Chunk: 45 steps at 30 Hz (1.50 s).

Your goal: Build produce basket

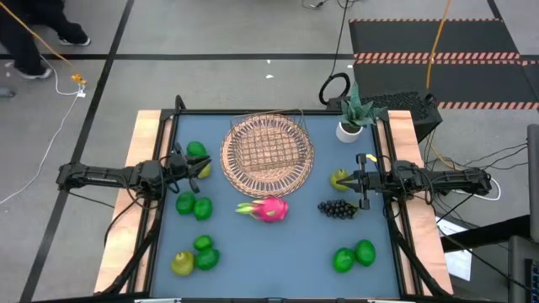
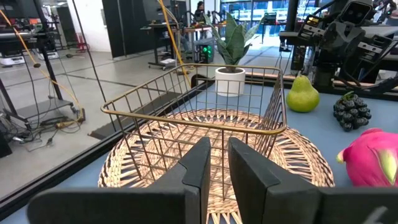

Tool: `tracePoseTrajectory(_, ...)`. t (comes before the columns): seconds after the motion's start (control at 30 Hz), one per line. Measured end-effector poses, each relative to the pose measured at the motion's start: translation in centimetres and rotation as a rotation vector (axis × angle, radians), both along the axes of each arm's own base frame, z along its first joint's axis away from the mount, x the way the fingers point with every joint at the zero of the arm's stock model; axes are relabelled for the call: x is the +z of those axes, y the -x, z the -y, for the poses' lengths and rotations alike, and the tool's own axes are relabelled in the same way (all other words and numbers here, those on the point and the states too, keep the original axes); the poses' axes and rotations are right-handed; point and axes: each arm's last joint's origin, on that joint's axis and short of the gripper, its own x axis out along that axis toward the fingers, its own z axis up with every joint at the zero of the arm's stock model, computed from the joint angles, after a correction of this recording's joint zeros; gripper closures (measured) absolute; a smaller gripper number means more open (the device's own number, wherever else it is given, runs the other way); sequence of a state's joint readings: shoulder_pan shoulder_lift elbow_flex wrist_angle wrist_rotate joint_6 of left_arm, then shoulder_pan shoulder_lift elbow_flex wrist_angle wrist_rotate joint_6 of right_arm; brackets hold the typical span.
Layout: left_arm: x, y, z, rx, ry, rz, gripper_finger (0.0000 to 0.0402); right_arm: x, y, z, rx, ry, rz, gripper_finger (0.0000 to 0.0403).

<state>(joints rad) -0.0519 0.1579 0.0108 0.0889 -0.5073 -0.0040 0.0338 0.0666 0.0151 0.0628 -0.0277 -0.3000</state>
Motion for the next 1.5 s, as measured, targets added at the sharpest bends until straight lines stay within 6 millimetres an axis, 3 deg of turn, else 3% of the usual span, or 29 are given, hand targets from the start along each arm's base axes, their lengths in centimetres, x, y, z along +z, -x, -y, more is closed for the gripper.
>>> tracePoseTrajectory(0.17, 0.0, 0.0, 0.0, 0.0, 0.0, 0.0, 0.0341, 0.1, 0.0, 0.0, 0.0, -0.083, 0.001, 0.0403)
tracePoseTrajectory(0.33, 0.0, 0.0, 0.0, 0.0, 0.0, 0.0, 0.0341, 0.6, 0.0, 0.0, 0.01, -0.458, 0.032, 0.0403)
tracePoseTrajectory(0.4, 0.0, 0.0, 0.0, 0.0, 0.0, 0.0, 0.0341, 1.1, 0.1, 0.0, 0.024, -0.533, 0.081, 0.0403)
tracePoseTrajectory(0.67, 0.0, 0.0, 0.0, 0.0, 0.0, 0.0, 0.0341, 3.4, 0.6, 0.1, 0.05, -0.484, 0.334, 0.0403)
tracePoseTrajectory(0.9, 0.1, 0.0, 0.0, 0.0, 0.0, 0.008, 0.0341, 3.2, 0.5, 0.3, 0.006, -0.564, 0.321, 0.0403)
tracePoseTrajectory(1.13, 0.4, 0.0, 0.0, 0.0, 0.002, 0.04, 0.0341, 3.9, 0.7, 1.3, -0.345, -0.519, 0.468, 0.0392)
tracePoseTrajectory(1.3, 0.4, 0.0, 0.0, 0.0, 0.002, 0.04, 0.0341, 4.8, 0.8, 1.3, -0.344, -0.479, 0.559, 0.0366)
tracePoseTrajectory(1.5, 0.8, 0.0, 0.0, 0.0, 0.009, 0.089, 0.0341, 4.4, -0.1, 1.2, -0.335, -0.452, 0.495, 0.0303)
